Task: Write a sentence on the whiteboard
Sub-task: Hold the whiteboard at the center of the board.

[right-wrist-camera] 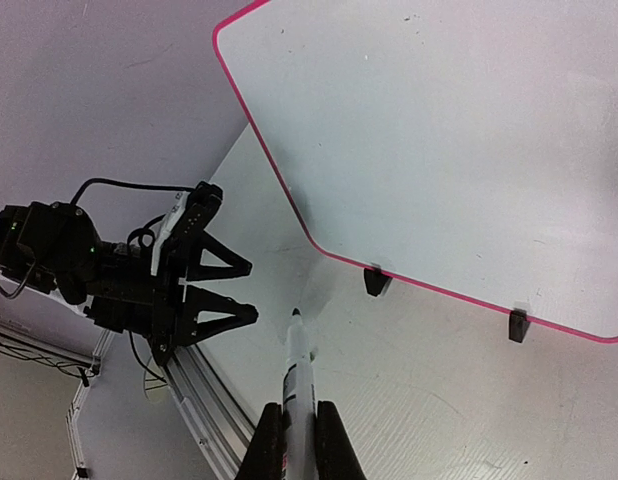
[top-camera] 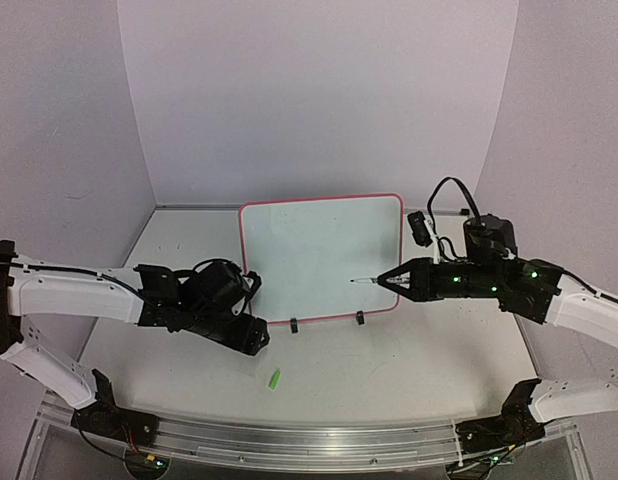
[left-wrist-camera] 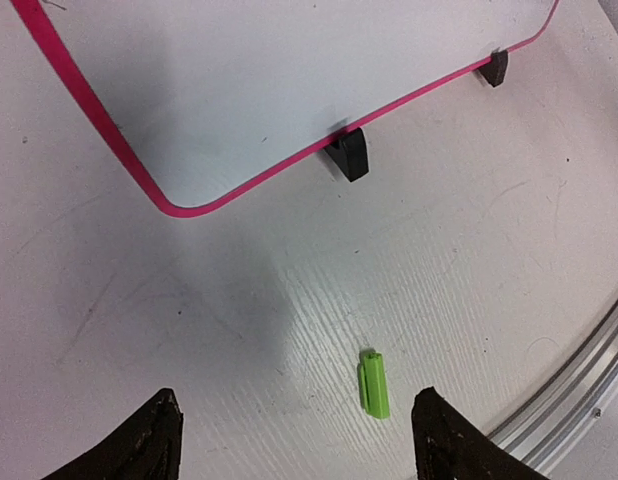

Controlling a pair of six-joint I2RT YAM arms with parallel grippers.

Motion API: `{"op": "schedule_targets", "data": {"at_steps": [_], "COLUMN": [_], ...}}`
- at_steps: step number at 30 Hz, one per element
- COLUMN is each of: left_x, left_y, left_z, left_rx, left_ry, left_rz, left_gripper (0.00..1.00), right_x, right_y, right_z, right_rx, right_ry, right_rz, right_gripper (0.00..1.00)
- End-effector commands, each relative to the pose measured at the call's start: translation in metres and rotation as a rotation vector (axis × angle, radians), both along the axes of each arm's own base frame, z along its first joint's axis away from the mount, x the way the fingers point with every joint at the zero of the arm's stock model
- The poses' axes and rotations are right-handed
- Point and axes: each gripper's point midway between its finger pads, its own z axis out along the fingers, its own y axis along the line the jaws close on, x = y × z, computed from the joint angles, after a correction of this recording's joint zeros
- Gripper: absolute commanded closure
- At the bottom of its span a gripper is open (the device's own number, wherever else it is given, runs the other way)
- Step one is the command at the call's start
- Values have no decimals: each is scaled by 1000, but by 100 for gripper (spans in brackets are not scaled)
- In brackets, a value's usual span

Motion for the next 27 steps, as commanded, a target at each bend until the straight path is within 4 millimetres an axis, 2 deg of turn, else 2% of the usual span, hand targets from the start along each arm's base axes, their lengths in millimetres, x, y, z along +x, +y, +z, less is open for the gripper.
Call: {"op": "schedule_targets", "data": {"at_steps": [1,6,9,12,20,25,27], "left_x": [11,40,51,65,108,125,128], "left_y": [27,55,63,68,74,71,64], "left_z": [46,86,114,133,166,184,189], "left_rx": [55,-44,-93,-127,-272,-386,-406], "left_ry": [-72,-72,-87,-103,-191,-276,-314], "left_rz": [33,36,-9,-54,-102,-187,-248], "left_gripper": [21,20,19,18,17,17,17], "right_x": [0,-4,-6,-8,-12,-10,-5], "right_y": [-3,5,10,19,42,58,62], "right_z": [5,10,11,12,19,23,24], "right_rx": [16,51,55,60,75,122,130], "right_ry": [-28,-40,-43,-49,-79,-100,-114], "right_rz": [-19,19,35,54,71,69,57], "right_gripper": [100,100,100,100,100,100,100]}}
